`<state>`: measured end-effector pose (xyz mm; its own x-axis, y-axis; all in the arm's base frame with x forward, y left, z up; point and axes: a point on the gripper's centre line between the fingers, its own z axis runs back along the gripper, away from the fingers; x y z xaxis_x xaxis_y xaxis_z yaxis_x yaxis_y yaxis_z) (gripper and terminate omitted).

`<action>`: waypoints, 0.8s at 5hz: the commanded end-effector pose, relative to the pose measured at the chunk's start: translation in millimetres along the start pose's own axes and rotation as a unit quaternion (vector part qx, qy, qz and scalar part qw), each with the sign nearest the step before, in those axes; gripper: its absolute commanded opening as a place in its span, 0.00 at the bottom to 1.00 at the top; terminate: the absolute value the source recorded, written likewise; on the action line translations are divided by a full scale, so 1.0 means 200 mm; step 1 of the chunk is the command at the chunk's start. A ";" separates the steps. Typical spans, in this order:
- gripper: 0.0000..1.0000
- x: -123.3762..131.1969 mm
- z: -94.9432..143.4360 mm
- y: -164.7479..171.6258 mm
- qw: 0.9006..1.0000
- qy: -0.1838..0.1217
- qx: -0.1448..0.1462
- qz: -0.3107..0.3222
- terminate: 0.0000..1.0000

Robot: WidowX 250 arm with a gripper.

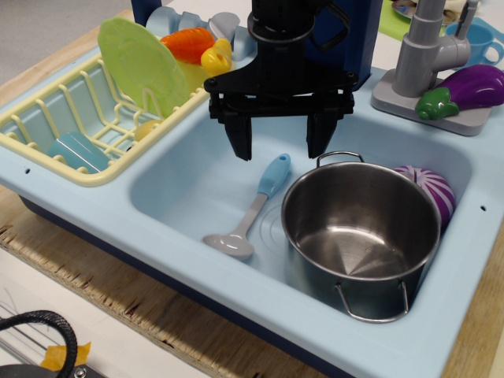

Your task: Put spoon in pot

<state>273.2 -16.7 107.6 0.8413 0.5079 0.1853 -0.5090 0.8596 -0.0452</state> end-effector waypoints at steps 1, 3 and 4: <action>1.00 0.03 -0.03 0.02 1.000 0.005 -0.004 0.004 0.00; 1.00 0.04 -0.11 0.03 1.000 0.025 -0.011 0.007 0.00; 1.00 0.03 -0.15 0.04 0.999 0.031 -0.013 0.007 0.00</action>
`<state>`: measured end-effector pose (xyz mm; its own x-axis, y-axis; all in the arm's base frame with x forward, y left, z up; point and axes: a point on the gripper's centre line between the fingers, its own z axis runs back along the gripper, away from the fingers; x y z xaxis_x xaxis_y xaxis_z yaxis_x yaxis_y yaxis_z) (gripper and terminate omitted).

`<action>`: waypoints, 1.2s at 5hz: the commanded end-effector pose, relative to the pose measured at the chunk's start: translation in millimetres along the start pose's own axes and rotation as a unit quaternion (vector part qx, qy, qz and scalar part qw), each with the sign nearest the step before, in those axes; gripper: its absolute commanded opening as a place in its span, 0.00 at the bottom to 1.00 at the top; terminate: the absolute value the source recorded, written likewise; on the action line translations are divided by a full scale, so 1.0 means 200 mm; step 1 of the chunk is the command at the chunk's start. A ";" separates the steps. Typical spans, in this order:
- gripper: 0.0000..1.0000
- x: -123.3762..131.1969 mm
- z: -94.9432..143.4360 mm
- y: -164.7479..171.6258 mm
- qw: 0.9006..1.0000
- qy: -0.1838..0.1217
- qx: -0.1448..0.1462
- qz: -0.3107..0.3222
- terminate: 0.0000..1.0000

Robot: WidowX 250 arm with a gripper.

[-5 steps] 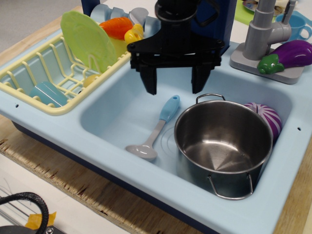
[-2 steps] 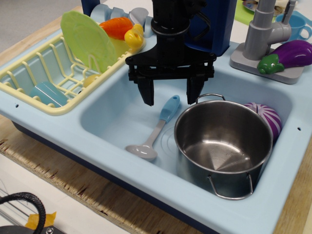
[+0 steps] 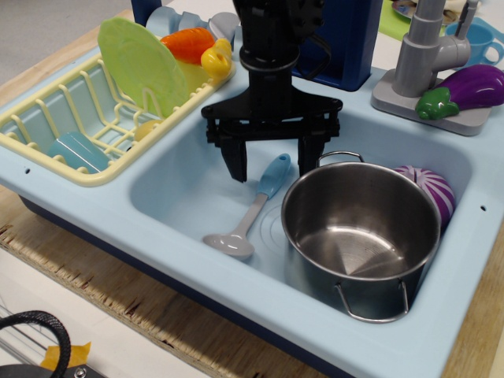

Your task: Put spoon in pot

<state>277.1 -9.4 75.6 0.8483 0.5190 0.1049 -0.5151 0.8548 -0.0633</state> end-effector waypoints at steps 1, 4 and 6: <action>1.00 0.02 -0.02 0.02 1.000 -0.002 -0.012 0.006 0.00; 0.00 -0.04 -0.12 0.06 0.999 -0.005 -0.020 0.027 0.00; 0.00 -0.01 0.04 0.05 0.999 -0.027 0.030 0.011 0.00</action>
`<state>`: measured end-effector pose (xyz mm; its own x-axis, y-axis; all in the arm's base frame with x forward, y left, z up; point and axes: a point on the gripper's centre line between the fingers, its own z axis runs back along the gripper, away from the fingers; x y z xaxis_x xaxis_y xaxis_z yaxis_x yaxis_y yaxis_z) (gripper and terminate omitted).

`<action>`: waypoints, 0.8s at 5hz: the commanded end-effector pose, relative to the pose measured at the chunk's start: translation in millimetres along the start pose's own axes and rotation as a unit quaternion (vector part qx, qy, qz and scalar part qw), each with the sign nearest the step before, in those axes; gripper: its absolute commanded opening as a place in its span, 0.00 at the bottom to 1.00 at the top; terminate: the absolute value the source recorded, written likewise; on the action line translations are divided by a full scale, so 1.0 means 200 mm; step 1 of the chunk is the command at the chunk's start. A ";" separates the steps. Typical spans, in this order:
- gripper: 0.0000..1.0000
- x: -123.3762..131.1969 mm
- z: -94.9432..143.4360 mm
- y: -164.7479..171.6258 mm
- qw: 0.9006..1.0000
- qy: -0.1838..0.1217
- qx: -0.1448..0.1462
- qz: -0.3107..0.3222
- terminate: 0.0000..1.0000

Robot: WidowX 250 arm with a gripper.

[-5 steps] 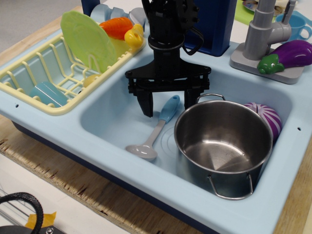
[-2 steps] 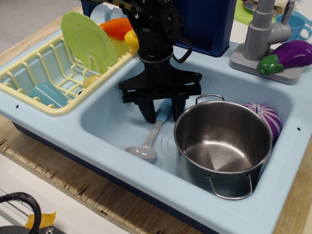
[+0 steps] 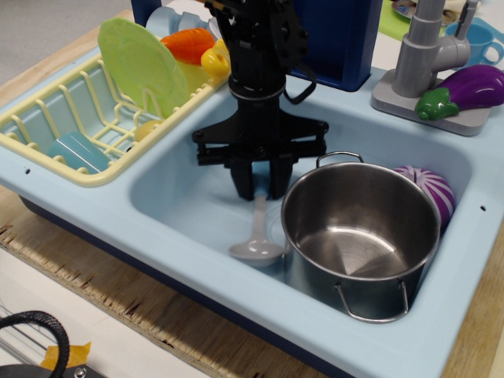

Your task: Put spoon in pot

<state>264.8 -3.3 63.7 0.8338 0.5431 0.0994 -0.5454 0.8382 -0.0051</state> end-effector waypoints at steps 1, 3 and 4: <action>0.00 0.09 0.23 0.00 0.998 -0.061 0.032 -0.012 0.00; 0.00 0.15 0.52 -0.05 0.991 -0.119 0.062 -0.018 0.00; 0.00 0.11 0.62 -0.11 0.987 -0.152 0.047 0.000 0.00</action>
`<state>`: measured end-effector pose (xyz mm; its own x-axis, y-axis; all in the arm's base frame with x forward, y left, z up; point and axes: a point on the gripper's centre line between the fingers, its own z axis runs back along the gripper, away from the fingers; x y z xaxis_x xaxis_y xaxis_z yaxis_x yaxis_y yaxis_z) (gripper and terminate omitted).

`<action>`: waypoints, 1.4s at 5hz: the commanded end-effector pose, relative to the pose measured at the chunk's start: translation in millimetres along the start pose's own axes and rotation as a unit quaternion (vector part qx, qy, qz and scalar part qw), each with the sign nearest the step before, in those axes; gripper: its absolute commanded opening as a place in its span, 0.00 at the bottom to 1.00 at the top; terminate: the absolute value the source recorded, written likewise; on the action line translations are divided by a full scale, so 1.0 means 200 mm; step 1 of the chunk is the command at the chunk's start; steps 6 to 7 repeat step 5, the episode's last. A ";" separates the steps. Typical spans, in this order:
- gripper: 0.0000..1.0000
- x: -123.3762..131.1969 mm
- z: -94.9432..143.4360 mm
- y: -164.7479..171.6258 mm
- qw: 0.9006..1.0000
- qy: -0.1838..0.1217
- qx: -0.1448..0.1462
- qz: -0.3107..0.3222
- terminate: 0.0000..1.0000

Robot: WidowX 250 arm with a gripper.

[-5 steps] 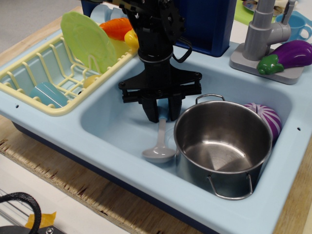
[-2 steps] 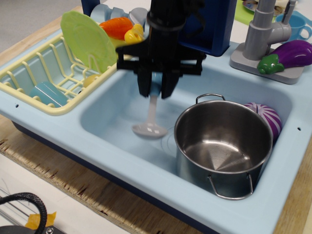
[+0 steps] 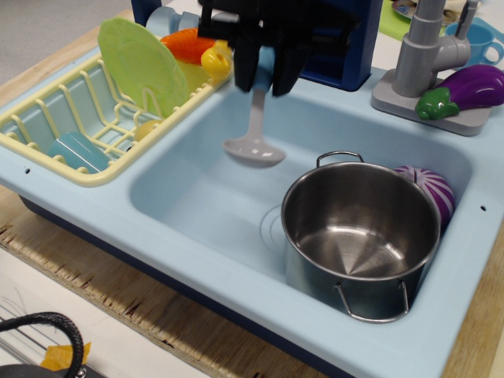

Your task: Put spoon in pot

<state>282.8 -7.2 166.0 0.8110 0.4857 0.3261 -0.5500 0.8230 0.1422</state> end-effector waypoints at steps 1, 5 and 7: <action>0.00 -0.02 0.19 -0.09 0.995 -0.071 -0.043 0.050 0.00; 1.00 -0.22 0.09 -0.20 0.977 -0.146 -0.111 0.106 1.00; 1.00 -0.22 0.09 -0.20 0.977 -0.146 -0.111 0.106 1.00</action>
